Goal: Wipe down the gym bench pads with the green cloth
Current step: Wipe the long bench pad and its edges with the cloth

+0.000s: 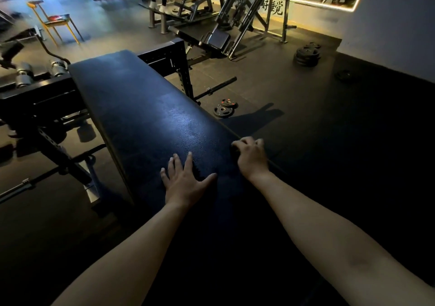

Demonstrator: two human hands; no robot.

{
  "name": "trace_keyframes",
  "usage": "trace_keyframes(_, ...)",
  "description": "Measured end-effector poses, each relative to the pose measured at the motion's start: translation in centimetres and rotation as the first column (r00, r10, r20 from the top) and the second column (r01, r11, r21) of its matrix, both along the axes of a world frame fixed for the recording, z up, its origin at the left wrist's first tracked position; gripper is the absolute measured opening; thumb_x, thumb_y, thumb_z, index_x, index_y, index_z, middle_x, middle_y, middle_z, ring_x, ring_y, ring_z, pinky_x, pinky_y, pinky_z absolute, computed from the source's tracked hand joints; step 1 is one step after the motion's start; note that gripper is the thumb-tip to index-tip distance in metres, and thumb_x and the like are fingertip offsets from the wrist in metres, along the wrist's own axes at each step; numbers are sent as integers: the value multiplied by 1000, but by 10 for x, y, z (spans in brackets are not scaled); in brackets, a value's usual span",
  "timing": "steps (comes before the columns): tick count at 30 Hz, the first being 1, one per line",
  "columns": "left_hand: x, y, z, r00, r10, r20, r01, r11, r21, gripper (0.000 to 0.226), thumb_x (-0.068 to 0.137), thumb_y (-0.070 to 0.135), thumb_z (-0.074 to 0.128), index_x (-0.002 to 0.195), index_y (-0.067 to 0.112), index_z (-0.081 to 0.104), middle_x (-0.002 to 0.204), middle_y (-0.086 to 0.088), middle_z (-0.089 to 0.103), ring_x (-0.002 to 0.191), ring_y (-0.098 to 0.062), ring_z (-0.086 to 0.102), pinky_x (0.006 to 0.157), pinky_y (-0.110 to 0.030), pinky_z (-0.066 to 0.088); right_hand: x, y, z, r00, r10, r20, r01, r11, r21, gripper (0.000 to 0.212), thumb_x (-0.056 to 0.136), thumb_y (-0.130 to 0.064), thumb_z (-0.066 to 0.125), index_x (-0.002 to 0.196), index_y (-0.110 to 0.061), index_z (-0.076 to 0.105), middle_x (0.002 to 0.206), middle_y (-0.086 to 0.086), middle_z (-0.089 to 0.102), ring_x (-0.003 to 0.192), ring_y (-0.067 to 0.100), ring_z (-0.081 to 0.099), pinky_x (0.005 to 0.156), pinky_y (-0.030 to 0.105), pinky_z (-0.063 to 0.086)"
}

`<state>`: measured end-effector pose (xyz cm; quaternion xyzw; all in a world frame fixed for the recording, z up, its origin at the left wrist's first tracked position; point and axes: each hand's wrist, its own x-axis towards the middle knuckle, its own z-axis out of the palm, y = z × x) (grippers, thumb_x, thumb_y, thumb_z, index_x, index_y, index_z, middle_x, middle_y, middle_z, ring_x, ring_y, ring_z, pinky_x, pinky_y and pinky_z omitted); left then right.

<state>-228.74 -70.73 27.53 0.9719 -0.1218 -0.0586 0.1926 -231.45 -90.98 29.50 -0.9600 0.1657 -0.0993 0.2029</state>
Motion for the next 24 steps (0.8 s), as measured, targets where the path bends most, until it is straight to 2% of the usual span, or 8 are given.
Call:
trace_keyframes(3,0,-1,1,1000,-2,1,2,1000,-6,103,80,82,48,160,31,7,167,-14,-3,154,-23,-13,121,-50,-12,-9,-22,0,982,-182,-54,183,983,17,45,95,-8,35,131,-26,55,135,7,44,115,34,38,92,41,44)
trace_keyframes(6,-1,-1,2,1000,-13,-3,13,1000,-6,103,81,81,48,160,30,7,167,-13,-4,154,-23,-13,121,-50,-12,-5,-1,-2,983,-179,-27,179,984,13,43,95,-5,36,127,-22,59,131,8,46,112,33,38,91,39,45)
trace_keyframes(10,1,1,2,999,-41,-9,41,999,-3,103,81,79,50,160,31,5,167,-12,-5,154,-23,-13,121,-51,-12,-2,37,-8,995,-94,21,93,995,20,43,94,-4,39,126,-21,62,131,5,49,113,31,39,92,33,39)
trace_keyframes(13,2,4,2,998,-64,-16,64,998,-27,101,83,73,55,160,30,5,168,-12,-4,154,-23,-12,119,-52,-12,4,67,-9,998,46,43,-48,998,42,41,94,-9,44,126,-26,65,129,1,55,109,29,43,92,27,32)
trace_keyframes(16,4,10,1,996,-91,5,91,995,-49,98,85,62,60,160,28,7,168,-11,2,154,-22,-6,122,-53,-7,7,86,-5,973,216,80,-222,972,77,41,91,-7,50,122,-25,69,124,1,62,102,30,52,92,27,32)
trace_keyframes(18,5,15,0,994,-110,4,110,993,-52,103,83,67,60,160,26,6,168,-10,2,155,-22,-6,121,-53,-8,7,77,2,963,245,113,-253,966,57,37,90,-7,53,117,-23,71,120,1,65,103,30,54,91,30,35)
trace_keyframes(21,3,14,-1,993,-117,3,117,992,-46,110,79,75,58,161,27,4,168,-10,-2,154,-21,-11,120,-52,-12,7,32,6,992,-52,117,54,998,-15,48,89,1,43,123,-23,67,128,3,58,111,31,45,92,35,39)
trace_keyframes(24,3,11,-1,992,-126,2,126,991,-51,111,79,76,57,160,26,2,168,-12,-5,153,-22,-15,119,-54,-14,-1,-2,-1,948,-319,-17,319,947,22,52,91,3,37,132,-20,57,137,9,45,120,36,36,98,39,37)
